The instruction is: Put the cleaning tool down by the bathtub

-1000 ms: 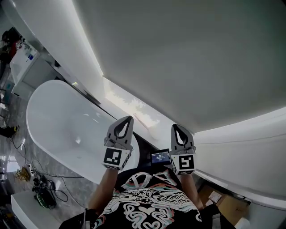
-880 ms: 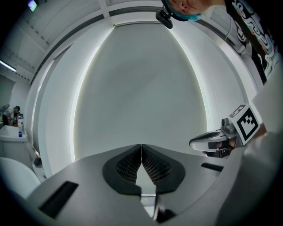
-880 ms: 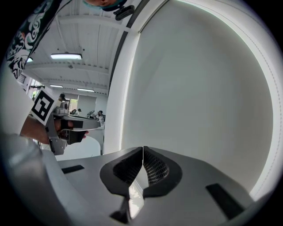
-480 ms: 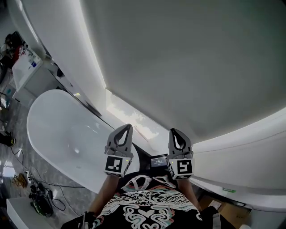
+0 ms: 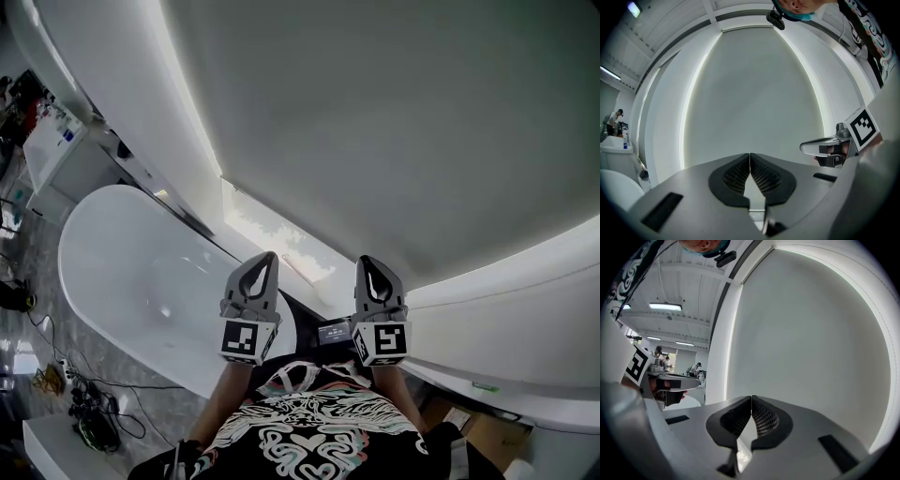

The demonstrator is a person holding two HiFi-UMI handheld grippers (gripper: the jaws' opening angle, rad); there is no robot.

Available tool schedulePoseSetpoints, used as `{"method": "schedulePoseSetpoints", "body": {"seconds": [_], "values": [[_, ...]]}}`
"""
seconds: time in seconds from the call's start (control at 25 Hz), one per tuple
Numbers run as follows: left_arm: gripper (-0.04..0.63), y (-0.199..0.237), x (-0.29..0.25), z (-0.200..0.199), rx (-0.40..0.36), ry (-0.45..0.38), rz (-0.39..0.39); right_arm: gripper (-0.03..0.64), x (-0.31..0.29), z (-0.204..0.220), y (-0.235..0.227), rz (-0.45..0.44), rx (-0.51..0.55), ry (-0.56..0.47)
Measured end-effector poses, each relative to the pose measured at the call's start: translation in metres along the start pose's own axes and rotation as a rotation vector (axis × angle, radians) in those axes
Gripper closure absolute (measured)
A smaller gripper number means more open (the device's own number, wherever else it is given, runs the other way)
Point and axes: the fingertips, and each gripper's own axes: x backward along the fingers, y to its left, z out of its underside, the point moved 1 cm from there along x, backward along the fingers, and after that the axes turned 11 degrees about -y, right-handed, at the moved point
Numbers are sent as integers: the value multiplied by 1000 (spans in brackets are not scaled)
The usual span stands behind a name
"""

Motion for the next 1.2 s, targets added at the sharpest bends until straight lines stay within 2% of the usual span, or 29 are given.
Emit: {"method": "schedulePoseSetpoints", "body": {"seconds": [0.2,0.44,0.56,0.84,1.2], "values": [[578,-4,-1,-1,0,-18,-1,591,8,-1,-3,9,2,0],[577,-16,-2,2,-17,8,48,591,16,-1,-7,30,1,4],[578,-23,-5,-3,-3,14,73,591,18,2,-7,35,1,10],[577,-25,-4,10,-15,19,68,591,23,3,-16,53,0,19],[578,-24,-6,7,-23,24,83,591,20,2,-10,46,-1,26]]}}
